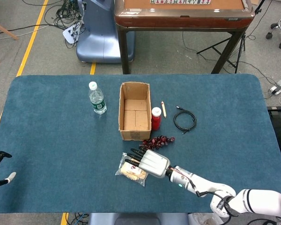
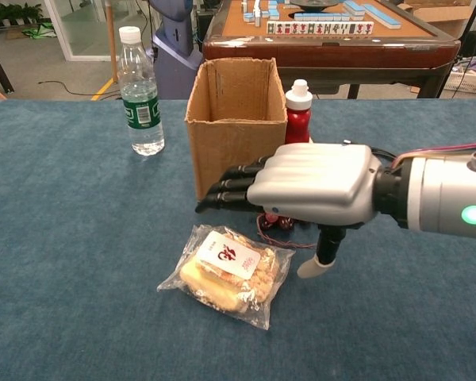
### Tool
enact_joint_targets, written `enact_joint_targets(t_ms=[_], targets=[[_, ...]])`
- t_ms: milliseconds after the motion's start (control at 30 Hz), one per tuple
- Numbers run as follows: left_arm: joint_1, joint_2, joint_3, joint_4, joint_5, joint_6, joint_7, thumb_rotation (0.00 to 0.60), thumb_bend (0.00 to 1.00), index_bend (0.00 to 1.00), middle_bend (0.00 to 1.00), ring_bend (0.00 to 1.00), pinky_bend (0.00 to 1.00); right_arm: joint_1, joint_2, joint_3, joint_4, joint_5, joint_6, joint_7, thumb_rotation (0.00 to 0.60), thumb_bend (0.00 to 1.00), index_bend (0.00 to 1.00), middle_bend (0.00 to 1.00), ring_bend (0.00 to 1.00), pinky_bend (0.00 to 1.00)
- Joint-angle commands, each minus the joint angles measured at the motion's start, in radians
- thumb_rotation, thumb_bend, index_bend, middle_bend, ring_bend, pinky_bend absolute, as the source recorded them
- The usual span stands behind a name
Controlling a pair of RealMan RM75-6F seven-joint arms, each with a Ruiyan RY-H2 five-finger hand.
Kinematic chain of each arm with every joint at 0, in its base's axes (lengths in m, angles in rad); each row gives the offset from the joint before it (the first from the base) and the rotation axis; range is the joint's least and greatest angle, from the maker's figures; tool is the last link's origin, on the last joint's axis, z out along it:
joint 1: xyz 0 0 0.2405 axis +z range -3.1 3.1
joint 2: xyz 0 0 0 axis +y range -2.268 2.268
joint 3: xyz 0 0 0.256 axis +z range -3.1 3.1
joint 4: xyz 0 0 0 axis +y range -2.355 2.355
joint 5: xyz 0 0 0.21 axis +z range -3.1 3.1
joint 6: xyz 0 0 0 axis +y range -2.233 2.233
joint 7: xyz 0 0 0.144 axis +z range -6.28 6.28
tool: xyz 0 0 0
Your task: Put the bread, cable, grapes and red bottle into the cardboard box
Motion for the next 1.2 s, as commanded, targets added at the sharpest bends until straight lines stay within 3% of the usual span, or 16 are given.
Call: enact_joint_targets(t_ms=[33,500,1000,1200], targets=[[0.001,0.000,0.000,0.000,-0.001,0.000,-0.001,0.600,0.15,0.37,0.32,0.27,0.54,0.010,-0.012,-0.007,0.011,0.000,-0.002,-0.004,0.600,0.00,0.00,0.06,0.03,0.19],[0.004,-0.006,-0.005,0.005,-0.023,-0.004,0.024,0.600,0.15,0.37,0.32,0.27,0.54,0.065,-0.059,-0.039,0.081,-0.052,0.003,0.018,0.600,0.00,0.00,0.06,0.03,0.19],[0.004,-0.003,-0.005,0.006,-0.024,-0.010,0.021,0.600,0.15,0.37,0.32,0.27,0.54,0.110,-0.104,-0.025,0.103,0.063,-0.058,-0.031,0.600,0.00,0.00,0.06,0.03,0.19],[0.004,-0.003,-0.005,0.007,-0.024,-0.011,0.020,0.600,0.15,0.37,0.32,0.27,0.54,0.126,-0.119,-0.016,0.106,0.126,-0.074,-0.055,0.600,0.00,0.00,0.11,0.03,0.19]])
